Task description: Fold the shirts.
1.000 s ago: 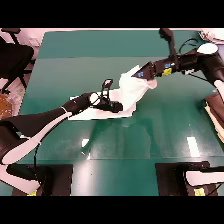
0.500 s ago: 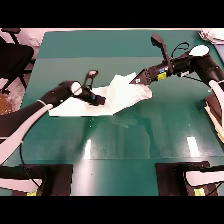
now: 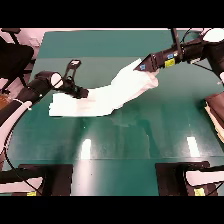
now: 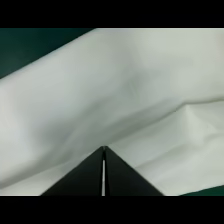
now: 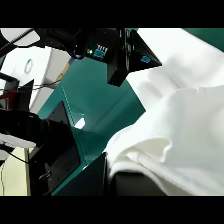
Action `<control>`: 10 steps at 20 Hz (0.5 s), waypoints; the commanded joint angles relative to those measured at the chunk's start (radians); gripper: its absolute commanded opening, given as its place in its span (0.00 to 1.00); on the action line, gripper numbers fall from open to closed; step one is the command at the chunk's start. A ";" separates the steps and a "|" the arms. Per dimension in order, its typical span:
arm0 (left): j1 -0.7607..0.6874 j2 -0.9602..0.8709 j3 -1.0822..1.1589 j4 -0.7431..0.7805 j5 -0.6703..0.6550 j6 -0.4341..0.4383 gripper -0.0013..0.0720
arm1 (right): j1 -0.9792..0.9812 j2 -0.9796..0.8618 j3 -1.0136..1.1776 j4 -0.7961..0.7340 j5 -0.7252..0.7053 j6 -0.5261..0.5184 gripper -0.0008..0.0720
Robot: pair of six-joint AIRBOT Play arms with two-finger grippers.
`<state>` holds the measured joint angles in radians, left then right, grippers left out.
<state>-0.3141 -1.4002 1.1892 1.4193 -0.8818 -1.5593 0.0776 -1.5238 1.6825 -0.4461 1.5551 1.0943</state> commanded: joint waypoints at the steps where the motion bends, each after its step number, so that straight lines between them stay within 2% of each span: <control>1: 0.090 0.008 -0.016 0.054 -0.066 -0.011 0.05 | -0.007 0.000 0.056 -0.008 -0.002 0.025 0.03; 6: 0.128 0.008 -0.059 0.064 -0.078 0.022 0.05 | -0.050 0.004 0.057 -0.123 0.026 0.100 0.03; 10: 0.116 0.008 -0.059 -0.031 -0.035 0.023 0.05 | -0.138 0.026 0.056 -0.132 0.027 0.102 0.03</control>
<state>-0.1978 -1.3926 1.1343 1.4399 -0.9375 -1.5425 -0.0101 -1.5108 1.7367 -0.5556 1.5764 1.1824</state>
